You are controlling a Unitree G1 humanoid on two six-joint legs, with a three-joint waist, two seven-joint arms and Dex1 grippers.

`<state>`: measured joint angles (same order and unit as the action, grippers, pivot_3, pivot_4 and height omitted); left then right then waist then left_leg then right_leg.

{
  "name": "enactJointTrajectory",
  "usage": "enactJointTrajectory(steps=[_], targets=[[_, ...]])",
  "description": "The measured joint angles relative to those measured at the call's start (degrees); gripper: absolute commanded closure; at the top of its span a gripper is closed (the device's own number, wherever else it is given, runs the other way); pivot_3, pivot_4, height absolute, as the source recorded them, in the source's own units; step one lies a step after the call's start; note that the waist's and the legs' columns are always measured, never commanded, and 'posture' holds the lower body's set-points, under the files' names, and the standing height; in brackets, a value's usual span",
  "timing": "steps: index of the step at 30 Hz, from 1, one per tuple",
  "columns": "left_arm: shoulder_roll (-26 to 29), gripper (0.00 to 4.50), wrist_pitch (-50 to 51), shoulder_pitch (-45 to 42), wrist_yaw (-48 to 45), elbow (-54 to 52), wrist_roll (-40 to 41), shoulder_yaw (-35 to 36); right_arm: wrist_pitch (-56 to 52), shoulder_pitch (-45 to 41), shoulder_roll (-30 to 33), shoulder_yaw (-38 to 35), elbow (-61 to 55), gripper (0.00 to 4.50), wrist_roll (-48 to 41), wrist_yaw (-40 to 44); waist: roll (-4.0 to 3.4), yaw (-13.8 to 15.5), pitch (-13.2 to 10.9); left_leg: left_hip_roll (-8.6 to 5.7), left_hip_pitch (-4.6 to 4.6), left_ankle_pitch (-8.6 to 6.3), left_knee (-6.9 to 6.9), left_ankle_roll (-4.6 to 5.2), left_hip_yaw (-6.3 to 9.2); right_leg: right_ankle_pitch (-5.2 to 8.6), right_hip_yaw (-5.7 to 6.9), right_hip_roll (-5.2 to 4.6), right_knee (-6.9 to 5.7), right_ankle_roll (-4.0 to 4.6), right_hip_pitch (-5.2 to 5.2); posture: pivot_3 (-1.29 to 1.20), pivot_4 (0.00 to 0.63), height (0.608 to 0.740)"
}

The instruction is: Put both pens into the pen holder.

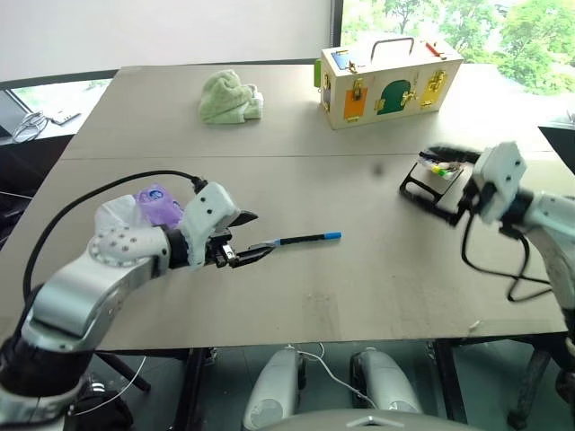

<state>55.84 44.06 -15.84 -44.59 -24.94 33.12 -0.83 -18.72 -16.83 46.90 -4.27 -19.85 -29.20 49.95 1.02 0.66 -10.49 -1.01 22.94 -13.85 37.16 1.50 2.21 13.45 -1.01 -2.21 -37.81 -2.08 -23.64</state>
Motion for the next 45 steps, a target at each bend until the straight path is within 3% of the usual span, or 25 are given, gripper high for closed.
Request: enactJointTrajectory(steps=[3, 8, 11, 16, 17, 18, 21, 24, 28, 33, 36, 40, 43, 45], targets=[[-0.69, 0.79, 1.27, -10.20, -5.23, 7.66, -4.49, -9.22, -7.87, 7.46, 4.13, -1.01, -10.84, 0.02, -5.63, 1.83, 0.07, -0.27, 0.02, 0.03, -0.04, -0.03, 0.14, 0.05, -0.20, 0.00, -0.06, 0.02, 0.06, -0.03, 0.07, 0.00, 0.150, 0.740], [-3.94, 0.79, -0.37, -19.80, -11.38, 17.38, -13.40, -20.95, -9.84, 12.70, 3.57, -1.20, -14.18, 0.02, -5.02, 0.13, 0.15, -0.81, 0.01, 0.06, -0.03, -0.03, 0.27, 0.06, -0.23, 0.00, -0.11, 0.14, -0.01, -0.05, 0.07, 0.00, 0.150, 0.740], [-6.39, 1.52, -5.69, -24.30, -14.98, 23.40, -21.35, -28.00, -10.03, 15.19, 1.23, -1.26, -15.98, 0.00, -4.54, -2.67, 0.15, -1.02, 0.01, 0.07, -0.02, -0.03, 0.26, 0.06, -0.20, 0.00, -0.12, 0.18, -0.03, -0.04, 0.06, 0.00, 0.150, 0.740], [-7.92, 3.86, -13.39, -26.21, -20.25, 26.71, -26.81, -30.53, -11.00, 18.75, -0.42, -1.25, -16.73, 0.00, -3.23, -5.75, 0.08, -0.82, 0.14, 0.08, -0.08, -0.02, 0.29, 0.07, -0.21, 0.00, -0.17, 0.14, -0.04, -0.04, 0.12, 0.00, 0.150, 0.740], [-8.14, 4.41, -13.82, -25.94, -20.59, 26.63, -27.30, -30.40, -11.58, 19.31, -0.49, -1.25, -17.19, 0.00, -2.96, -6.63, 0.08, -0.69, 0.15, 0.07, -0.10, -0.02, 0.32, 0.07, -0.20, 0.01, -0.16, 0.14, -0.06, -0.06, 0.13, 0.00, 0.150, 0.740], [-8.24, 4.47, -14.08, -25.79, -20.68, 26.56, -27.54, -30.15, -12.16, 19.52, -0.66, -1.25, -17.47, 0.00, -2.81, -7.25, 0.10, -0.69, 0.17, 0.08, -0.12, -0.02, 0.34, 0.07, -0.20, 0.05, -0.16, 0.15, -0.07, -0.12, 0.15, 0.00, 0.150, 0.740], [-8.71, 4.47, -14.02, -22.31, -20.45, 25.59, -26.67, -25.90, -16.13, 19.01, -4.17, -1.17, -17.57, 0.00, -4.39, -11.02, 0.15, -1.14, 0.26, 0.16, -0.19, -0.02, 0.36, 0.07, -0.21, 0.10, -0.18, 0.15, -0.11, -0.21, 0.17, 0.00, 0.150, 0.740], [-13.12, 4.47, -11.56, -17.16, -17.45, 23.00, -20.44, -17.08, -22.30, 15.20, -12.17, -1.20, -17.22, 0.00, -12.28, -17.14, 0.24, -1.49, 0.19, 0.27, -0.05, -0.02, 0.38, 0.07, -0.18, -0.03, -0.20, -0.05, -0.14, -0.04, 0.04, 0.00, 0.150, 0.740], [-14.81, 4.47, -9.25, -12.45, -13.85, 11.00, -13.09, -6.38, -31.57, 6.81, -22.38, -1.33, -14.34, 0.00, -23.41, -29.38, 0.30, -1.53, 0.16, 0.27, 0.02, -0.02, 0.33, 0.04, -0.10, -0.04, -0.31, -0.10, -0.13, 0.01, -0.03, 0.00, 0.150, 0.740], [-17.93, 4.47, -5.55, -6.66, -7.73, 0.01, -10.29, -3.79, -38.33, -2.38, -30.50, -1.30, -7.37, 0.00, -31.84, -40.43, 0.28, -1.39, 0.17, 0.11, 0.04, -0.02, 0.28, 0.04, -0.15, -0.05, -0.32, -0.23, -0.10, -0.01, -0.03, 0.00, 0.150, 0.740], [-18.73, 4.50, -4.59, -5.48, -5.60, -3.94, -9.52, -4.11, -41.07, -7.57, -31.13, -1.71, -5.43, 0.87, -36.99, -43.98, 0.29, -1.18, 0.18, 0.09, 0.04, -0.02, 0.28, 0.05, -0.06, -0.05, -0.21, -0.14, -0.11, -0.01, 0.00, 0.00, 0.150, 0.740], [-17.57, 4.50, -4.64, -4.58, -4.85, -4.53, -9.48, -4.10, -43.37, -9.41, -30.16, -3.60, -2.52, 2.62, -43.53, -46.71, 0.28, -1.46, 0.18, 0.10, 0.01, -0.03, 0.25, 0.05, -0.14, -0.04, -0.20, 0.08, -0.12, -0.01, -0.01, 0.00, 0.150, 0.740], [-17.37, 4.50, -5.63, -4.47, -4.04, -4.52, -10.13, -4.30, -44.70, -10.59, -28.87, -3.55, -2.01, 4.32, -47.98, -47.33, 0.27, -1.62, 0.17, 0.12, -0.01, -0.03, 0.25, 0.06, -0.20, -0.04, -0.19, 0.13, -0.12, -0.01, -0.02, 0.00, 0.150, 0.740], [-17.40, 4.50, -6.47, -4.46, -3.86, -4.52, -10.54, -4.30, -44.84, -11.23, -28.45, -3.45, -2.13, 4.44, -49.05, -47.76, 0.28, -1.62, 0.18, 0.15, -0.02, -0.03, 0.24, 0.06, -0.19, -0.04, -0.19, 0.17, -0.13, -0.01, -0.02, 0.00, 0.150, 0.740]])
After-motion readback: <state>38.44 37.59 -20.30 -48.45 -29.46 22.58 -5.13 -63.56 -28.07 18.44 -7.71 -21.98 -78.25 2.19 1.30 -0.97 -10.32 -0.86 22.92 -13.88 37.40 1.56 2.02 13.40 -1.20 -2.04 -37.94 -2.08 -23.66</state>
